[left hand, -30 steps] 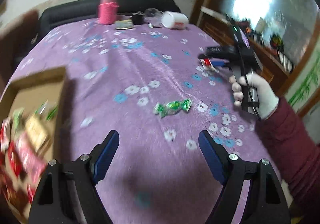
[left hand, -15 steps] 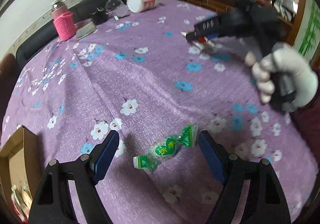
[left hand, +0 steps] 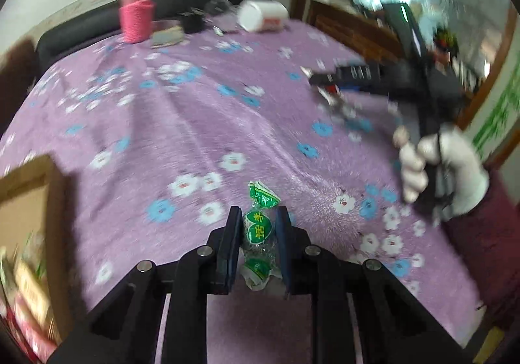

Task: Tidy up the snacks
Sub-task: 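Grasp the green candy with the left tool while the right grasps the red sausage packet, then drop the green candy and red sausage packet into the box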

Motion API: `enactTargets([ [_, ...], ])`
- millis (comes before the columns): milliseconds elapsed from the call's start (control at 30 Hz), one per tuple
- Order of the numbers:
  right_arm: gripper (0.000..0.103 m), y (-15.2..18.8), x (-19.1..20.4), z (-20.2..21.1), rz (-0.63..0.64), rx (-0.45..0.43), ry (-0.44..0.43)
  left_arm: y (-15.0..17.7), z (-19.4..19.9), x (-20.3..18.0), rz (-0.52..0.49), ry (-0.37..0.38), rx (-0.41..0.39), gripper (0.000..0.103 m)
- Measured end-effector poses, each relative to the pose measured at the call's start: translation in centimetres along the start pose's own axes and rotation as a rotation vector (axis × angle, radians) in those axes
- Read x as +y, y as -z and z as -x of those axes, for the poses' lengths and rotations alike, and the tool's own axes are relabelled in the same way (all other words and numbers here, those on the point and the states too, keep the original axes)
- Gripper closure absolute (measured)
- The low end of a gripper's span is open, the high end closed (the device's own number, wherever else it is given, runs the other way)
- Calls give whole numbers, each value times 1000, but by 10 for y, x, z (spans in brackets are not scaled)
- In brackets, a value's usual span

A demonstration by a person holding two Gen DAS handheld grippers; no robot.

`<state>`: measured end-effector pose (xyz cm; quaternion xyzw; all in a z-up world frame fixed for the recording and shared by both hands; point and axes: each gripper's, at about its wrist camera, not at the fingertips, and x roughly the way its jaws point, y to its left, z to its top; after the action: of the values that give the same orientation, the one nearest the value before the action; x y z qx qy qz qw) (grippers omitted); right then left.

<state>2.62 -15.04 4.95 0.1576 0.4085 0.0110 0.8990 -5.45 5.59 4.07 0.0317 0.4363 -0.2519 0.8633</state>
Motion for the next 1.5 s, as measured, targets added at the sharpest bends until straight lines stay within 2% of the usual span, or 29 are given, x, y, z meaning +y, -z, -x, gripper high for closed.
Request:
enactTargets([
  [100, 71, 1, 30, 13, 39, 3, -79, 6, 37, 32, 95, 13, -42, 83],
  [200, 71, 5, 71, 25, 75, 17, -180, 12, 73, 79, 201, -10, -80, 83],
  [333, 70, 12, 135, 27, 141, 66, -294, 20, 101, 139, 299, -131, -108, 83],
  [433, 70, 18, 186, 19, 185, 117, -371, 27, 105, 187, 410, -155, -106, 83],
  [567, 70, 31, 250, 2, 267, 162, -411, 32, 96, 236, 520, -181, -87, 83],
  [700, 70, 45, 304, -23, 332, 209, -414, 31, 84, 259, 552, -201, -75, 83],
  [900, 68, 58, 338, -59, 391, 247, -353, 31, 74, 277, 602, -234, -66, 82],
  [933, 68, 59, 340, -62, 397, 247, -345, 32, 73, 279, 612, -235, -68, 76],
  [967, 67, 61, 344, -66, 403, 247, -338, 33, 73, 281, 622, -234, -70, 63],
  [1033, 65, 62, 345, -67, 400, 243, -332, 36, 76, 283, 643, -231, -80, 46],
  [1133, 65, 63, 348, -63, 408, 229, -331, 37, 87, 276, 627, -227, -113, 46],
  [1267, 65, 63, 338, -39, 417, 172, -313, 38, 111, 257, 589, -268, -160, 43],
  [1333, 63, 62, 330, -24, 407, 146, -312, 40, 128, 239, 560, -310, -201, 39],
  [1400, 56, 65, 317, -5, 396, 104, -305, 42, 145, 221, 531, -361, -247, 32],
  [1467, 54, 69, 306, 14, 391, 61, -293, 47, 164, 191, 485, -488, -311, 20],
  [1500, 53, 73, 298, 26, 386, 33, -288, 49, 171, 178, 464, -545, -340, 18],
])
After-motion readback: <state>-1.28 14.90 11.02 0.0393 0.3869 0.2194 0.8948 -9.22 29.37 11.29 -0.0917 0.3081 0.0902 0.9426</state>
